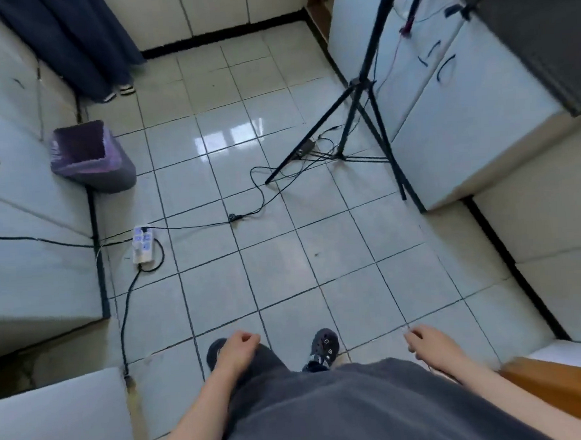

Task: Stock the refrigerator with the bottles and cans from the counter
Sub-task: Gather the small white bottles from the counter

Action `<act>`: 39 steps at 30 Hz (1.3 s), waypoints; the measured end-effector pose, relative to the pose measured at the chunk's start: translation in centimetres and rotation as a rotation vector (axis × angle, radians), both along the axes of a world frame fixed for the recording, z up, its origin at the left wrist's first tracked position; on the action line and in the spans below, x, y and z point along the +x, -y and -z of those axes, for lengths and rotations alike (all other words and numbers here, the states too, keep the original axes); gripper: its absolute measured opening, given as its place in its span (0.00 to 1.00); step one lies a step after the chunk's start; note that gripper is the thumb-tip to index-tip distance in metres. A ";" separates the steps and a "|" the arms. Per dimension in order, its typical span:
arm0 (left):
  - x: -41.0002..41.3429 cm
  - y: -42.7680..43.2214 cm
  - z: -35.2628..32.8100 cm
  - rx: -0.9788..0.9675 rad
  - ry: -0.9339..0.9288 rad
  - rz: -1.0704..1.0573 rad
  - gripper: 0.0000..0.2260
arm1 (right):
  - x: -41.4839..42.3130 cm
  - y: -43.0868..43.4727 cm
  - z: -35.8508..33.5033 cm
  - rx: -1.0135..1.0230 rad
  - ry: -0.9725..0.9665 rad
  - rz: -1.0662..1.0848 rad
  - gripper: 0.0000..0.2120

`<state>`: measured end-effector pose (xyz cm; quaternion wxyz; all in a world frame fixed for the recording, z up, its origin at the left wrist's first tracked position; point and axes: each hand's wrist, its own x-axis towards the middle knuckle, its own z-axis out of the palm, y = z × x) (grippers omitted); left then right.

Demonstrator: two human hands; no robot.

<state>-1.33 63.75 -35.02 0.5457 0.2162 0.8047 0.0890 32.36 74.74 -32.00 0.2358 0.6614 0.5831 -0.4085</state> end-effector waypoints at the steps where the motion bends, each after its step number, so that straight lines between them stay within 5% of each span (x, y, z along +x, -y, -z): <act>1: 1.8 -1.2 -0.2 -0.012 -0.020 0.080 0.09 | 2.0 -0.5 0.0 0.007 0.000 0.047 0.13; 13: 13.9 -22.7 -0.9 -0.064 -0.126 0.525 0.12 | 16.4 -1.1 2.7 0.042 -0.159 0.922 0.12; 19: 29.0 -36.7 -0.1 -0.108 -0.097 0.989 0.12 | 25.5 -3.7 1.4 0.048 -0.123 1.234 0.07; 25: 45.7 -48.4 -2.3 0.055 -0.100 1.423 0.16 | 31.9 -8.7 -1.2 0.176 -0.096 1.529 0.09; 33: 59.4 -55.9 -1.9 0.086 -0.119 1.528 0.16 | 40.1 -12.7 -0.6 0.240 -0.125 1.682 0.09; 39: 67.7 -57.0 -2.5 0.165 -0.028 1.285 0.04 | 53.2 -19.0 -1.7 0.402 -0.064 1.387 0.06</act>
